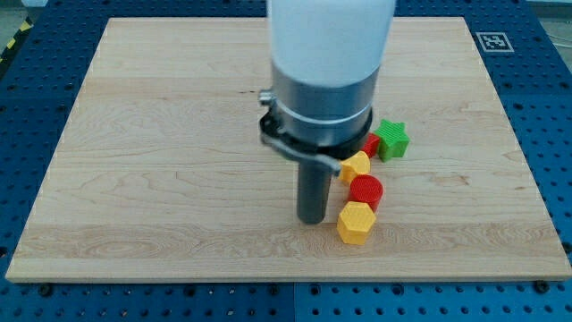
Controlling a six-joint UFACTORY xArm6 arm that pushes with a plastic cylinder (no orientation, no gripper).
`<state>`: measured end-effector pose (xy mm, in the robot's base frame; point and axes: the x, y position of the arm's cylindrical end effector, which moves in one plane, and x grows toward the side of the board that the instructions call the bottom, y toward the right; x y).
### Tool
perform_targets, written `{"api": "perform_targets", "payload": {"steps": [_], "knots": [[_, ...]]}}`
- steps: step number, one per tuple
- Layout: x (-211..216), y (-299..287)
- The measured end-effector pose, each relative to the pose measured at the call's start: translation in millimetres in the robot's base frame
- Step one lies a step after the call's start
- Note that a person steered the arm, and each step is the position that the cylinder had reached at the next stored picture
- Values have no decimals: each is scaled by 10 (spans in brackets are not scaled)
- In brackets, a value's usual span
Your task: Place the blue cube above the green circle
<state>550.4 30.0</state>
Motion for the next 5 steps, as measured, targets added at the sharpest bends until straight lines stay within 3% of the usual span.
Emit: {"api": "perform_targets", "payload": {"steps": [5], "knots": [[-1092, 212]]}}
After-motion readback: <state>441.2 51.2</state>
